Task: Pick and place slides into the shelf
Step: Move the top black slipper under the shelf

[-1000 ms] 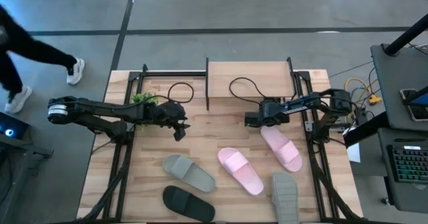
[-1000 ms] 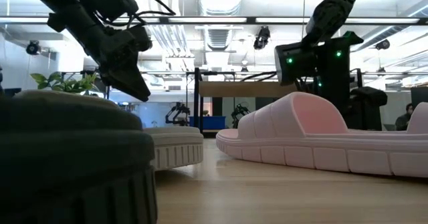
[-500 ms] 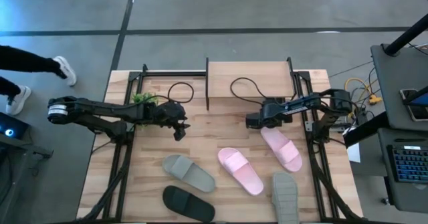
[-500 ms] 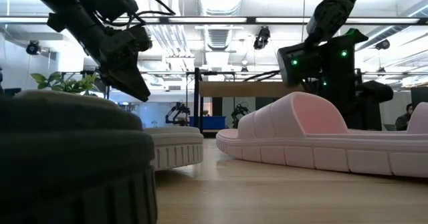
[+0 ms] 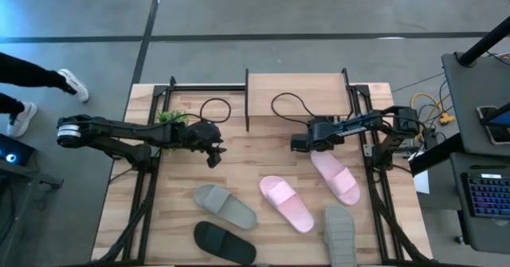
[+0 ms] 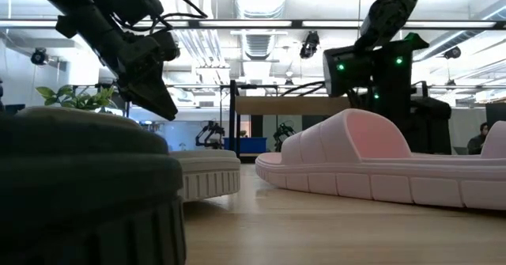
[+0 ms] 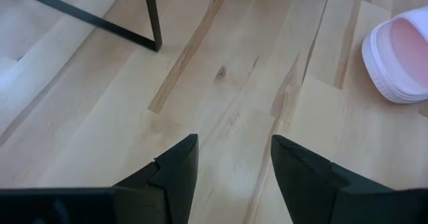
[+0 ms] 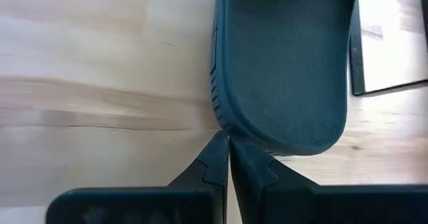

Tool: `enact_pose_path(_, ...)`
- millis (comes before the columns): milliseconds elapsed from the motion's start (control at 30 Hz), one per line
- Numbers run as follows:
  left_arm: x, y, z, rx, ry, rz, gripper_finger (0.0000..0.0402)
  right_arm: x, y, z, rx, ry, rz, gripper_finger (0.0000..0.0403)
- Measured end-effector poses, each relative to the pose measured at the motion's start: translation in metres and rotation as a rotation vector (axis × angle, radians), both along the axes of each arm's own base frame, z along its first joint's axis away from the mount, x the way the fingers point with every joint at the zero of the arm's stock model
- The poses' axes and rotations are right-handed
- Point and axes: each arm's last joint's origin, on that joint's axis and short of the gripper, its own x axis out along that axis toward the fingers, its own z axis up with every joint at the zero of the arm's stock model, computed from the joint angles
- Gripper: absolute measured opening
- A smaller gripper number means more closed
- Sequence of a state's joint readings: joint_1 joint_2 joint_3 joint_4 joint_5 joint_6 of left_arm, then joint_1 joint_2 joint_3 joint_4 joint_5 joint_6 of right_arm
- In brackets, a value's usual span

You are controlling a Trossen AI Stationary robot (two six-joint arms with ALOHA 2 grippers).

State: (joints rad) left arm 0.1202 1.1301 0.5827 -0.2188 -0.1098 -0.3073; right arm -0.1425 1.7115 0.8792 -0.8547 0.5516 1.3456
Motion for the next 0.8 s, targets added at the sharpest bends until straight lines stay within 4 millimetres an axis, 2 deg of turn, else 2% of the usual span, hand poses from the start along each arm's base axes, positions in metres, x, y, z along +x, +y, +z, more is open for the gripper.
enact_pose_path(400, 0.000, 0.000, 0.001, 0.000, -0.002, 0.000, 0.0173, 0.010, 0.001, 0.012, -0.002, -0.022, 0.010, 0.0014)
enact_pose_path(600, 0.000, 0.000, 0.001, 0.000, -0.004, 0.000, 0.0173, 0.019, 0.003, 0.028, 0.001, -0.007, 0.052, 0.0065)
enact_pose_path(800, 0.000, 0.000, 0.001, -0.001, -0.003, -0.001, 0.0173, 0.025, 0.003, 0.054, 0.008, 0.039, 0.055, 0.0118)
